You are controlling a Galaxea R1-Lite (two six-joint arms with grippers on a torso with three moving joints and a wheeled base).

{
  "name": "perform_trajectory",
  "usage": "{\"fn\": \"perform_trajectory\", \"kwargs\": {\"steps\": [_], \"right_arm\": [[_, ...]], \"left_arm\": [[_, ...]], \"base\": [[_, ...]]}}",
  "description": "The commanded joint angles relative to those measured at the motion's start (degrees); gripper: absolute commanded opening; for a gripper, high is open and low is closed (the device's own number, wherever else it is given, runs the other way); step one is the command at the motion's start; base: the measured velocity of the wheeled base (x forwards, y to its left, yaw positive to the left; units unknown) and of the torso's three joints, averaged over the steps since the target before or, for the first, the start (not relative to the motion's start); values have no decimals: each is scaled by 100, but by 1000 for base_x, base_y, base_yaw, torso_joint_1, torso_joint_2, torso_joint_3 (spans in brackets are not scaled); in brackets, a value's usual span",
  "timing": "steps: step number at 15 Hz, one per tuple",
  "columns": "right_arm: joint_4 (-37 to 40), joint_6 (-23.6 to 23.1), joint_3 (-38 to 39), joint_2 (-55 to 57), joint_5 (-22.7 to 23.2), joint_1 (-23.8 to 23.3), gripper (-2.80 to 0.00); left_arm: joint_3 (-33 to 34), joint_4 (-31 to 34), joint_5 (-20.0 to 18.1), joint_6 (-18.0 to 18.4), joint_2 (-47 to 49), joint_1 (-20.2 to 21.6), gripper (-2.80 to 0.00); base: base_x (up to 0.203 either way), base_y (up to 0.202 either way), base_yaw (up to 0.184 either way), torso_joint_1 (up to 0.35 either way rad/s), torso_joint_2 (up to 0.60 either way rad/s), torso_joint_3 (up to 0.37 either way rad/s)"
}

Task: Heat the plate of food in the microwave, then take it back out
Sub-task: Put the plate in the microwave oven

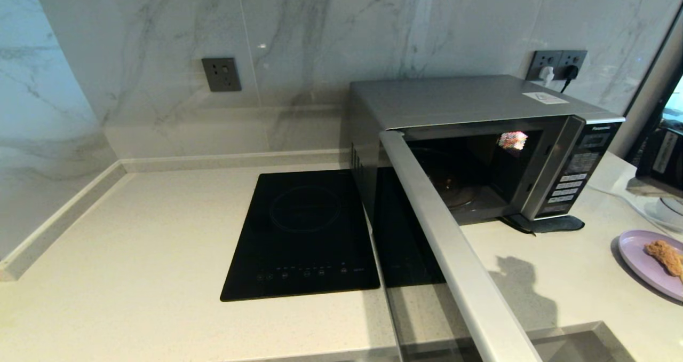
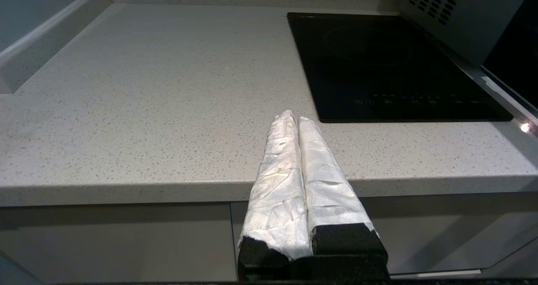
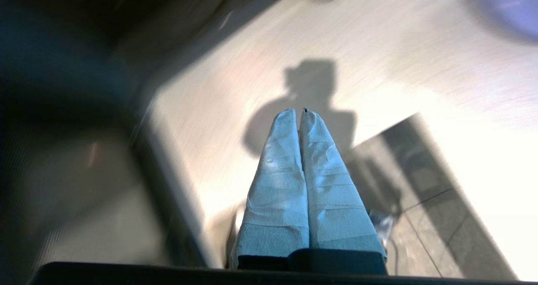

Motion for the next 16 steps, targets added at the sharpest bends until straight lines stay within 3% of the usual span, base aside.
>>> {"fn": "perform_trajectory", "kwargs": {"steps": [1,4,5,6,8,11,14,16], "right_arm": [[-464,-200,-31,351,27,-1625,-280],[-1305,-470,192,556,838,-3530,-280],[-1466,-536,236,650,1310,-4155,-104],[-1578,-613,266,763,1745,-4702,0],[-1733,-790,280,1095,2529,-5627,0],[-1925,-1043,470,1508,3712,-6337,0],[-2159,-1492,569,1658,3928,-6493,0],[-1817,-1814,529,1711,3895,-6493,0]], "left_arm": [[0,-4,3,-3,4,1,-280],[0,-4,3,-3,4,1,-280],[0,-4,3,-3,4,1,-280],[0,-4,3,-3,4,1,-280],[0,-4,3,-3,4,1,-280],[0,-4,3,-3,4,1,-280],[0,-4,3,-3,4,1,-280],[0,-4,3,-3,4,1,-280]], "base": [[0,0,0,0,0,0],[0,0,0,0,0,0],[0,0,0,0,0,0],[0,0,0,0,0,0],[0,0,0,0,0,0],[0,0,0,0,0,0],[0,0,0,0,0,0],[0,0,0,0,0,0]]}}
